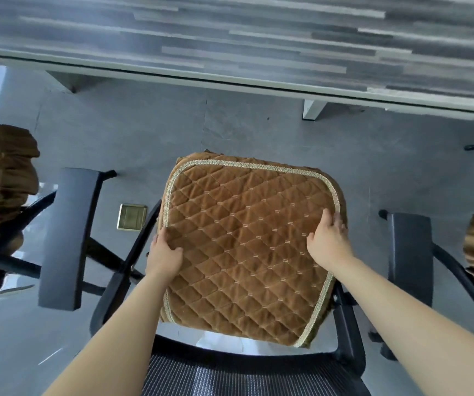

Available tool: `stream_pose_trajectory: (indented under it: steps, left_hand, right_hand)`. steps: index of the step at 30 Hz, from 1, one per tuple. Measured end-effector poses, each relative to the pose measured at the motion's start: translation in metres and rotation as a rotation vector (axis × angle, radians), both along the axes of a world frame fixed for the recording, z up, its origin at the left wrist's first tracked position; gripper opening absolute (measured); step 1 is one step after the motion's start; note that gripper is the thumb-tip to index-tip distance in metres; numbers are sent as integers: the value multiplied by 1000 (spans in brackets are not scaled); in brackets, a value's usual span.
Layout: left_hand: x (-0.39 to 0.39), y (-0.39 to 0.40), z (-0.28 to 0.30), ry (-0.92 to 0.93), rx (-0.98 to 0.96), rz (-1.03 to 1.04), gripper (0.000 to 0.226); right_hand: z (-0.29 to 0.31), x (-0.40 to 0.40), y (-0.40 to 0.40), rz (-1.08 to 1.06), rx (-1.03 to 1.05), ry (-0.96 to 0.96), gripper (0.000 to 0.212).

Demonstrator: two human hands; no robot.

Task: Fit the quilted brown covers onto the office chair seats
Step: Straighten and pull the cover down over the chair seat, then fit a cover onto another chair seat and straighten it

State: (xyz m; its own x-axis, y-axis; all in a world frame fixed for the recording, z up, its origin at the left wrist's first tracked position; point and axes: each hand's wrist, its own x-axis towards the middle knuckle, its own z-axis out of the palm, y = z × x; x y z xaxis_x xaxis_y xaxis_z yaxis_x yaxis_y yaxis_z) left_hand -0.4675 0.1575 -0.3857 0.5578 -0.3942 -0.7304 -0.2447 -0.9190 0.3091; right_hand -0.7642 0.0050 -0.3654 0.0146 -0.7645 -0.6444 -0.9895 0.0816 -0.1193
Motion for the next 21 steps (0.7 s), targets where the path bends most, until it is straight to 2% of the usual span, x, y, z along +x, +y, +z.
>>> stream_pose_trajectory:
  steps: [4,8,11,15,21]
  left_hand:
    - [-22,26,61,161,52,36,67]
    - [-31,53,134,263,-65,37,70]
    - [-26,75,184,209,-194,65,55]
    - [-23,125,250,166,-397,242,23]
    - [-6,259,324,105,-553,473,18]
  right_hand:
    - [60,5,41,55,76,-203,54]
    - [130,16,83,39,74,-283,50]
    - [178,29,115,113,54,-300,48]
    - [230,55,165,265,24,-341,44]
    - [295,135,260,379,-72,-510,38]
